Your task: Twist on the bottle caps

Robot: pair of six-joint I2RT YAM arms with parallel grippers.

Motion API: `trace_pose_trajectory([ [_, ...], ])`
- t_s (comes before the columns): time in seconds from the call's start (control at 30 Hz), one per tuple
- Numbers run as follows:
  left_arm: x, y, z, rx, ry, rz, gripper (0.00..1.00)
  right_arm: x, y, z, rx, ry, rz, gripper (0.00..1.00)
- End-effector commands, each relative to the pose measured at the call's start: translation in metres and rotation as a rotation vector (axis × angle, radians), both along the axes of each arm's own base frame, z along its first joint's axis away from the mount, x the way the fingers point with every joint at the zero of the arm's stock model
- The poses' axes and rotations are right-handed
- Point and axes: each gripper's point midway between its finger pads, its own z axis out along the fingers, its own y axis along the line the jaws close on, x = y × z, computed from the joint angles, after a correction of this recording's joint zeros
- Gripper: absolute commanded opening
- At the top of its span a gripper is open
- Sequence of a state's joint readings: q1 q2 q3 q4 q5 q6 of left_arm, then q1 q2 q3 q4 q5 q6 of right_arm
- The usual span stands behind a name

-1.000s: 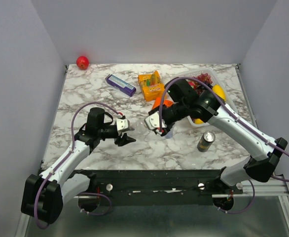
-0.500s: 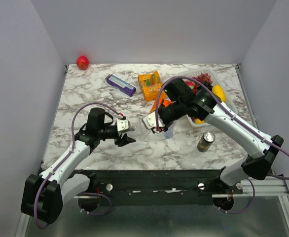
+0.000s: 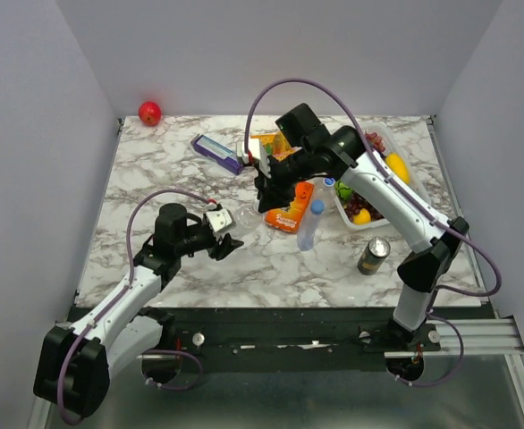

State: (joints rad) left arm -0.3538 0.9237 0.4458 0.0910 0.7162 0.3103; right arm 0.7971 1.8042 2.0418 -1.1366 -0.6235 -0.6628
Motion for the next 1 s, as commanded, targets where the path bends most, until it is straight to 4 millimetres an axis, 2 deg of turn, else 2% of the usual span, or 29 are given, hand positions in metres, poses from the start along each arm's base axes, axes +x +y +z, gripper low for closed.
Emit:
trace_pose_trajectory([
  [0.0, 0.025, -0.005, 0.058, -0.087, -0.215, 0.079, 0.00, -0.031, 0.011, -0.016, -0.032, 0.437, -0.148, 0.00],
  [0.23, 0.024, 0.001, 0.030, -0.019, -0.158, 0.123, 0.00, -0.017, 0.023, 0.000, 0.003, 0.553, -0.287, 0.00],
  [0.37, 0.025, 0.005, 0.021, 0.001, -0.125, 0.155, 0.00, -0.003, 0.023, 0.007, 0.016, 0.508, -0.381, 0.00],
  [0.43, 0.025, 0.005, 0.019, -0.005, -0.096, 0.167, 0.00, 0.013, 0.020, 0.016, 0.042, 0.407, -0.407, 0.26],
  [0.5, 0.019, 0.002, 0.018, -0.027, -0.050, 0.156, 0.00, 0.025, 0.019, 0.040, 0.118, 0.326, -0.396, 0.57],
  [0.6, 0.005, -0.006, 0.024, -0.073, -0.009, 0.101, 0.00, 0.045, 0.016, 0.061, 0.198, 0.229, -0.403, 0.68],
  [0.63, 0.001, -0.007, 0.026, -0.094, 0.016, 0.095, 0.00, 0.042, 0.013, 0.061, 0.219, 0.232, -0.391, 0.69],
  [0.67, -0.002, -0.009, 0.030, -0.116, 0.022, 0.085, 0.00, 0.047, 0.018, 0.075, 0.295, 0.204, -0.358, 0.71],
  [0.8, -0.006, -0.014, 0.044, -0.180, 0.056, 0.078, 0.00, 0.040, 0.021, 0.076, 0.370, 0.193, -0.319, 0.75],
  [0.97, -0.001, -0.017, 0.058, -0.246, 0.087, 0.112, 0.00, 0.037, 0.024, 0.063, 0.351, 0.250, -0.314, 0.75],
])
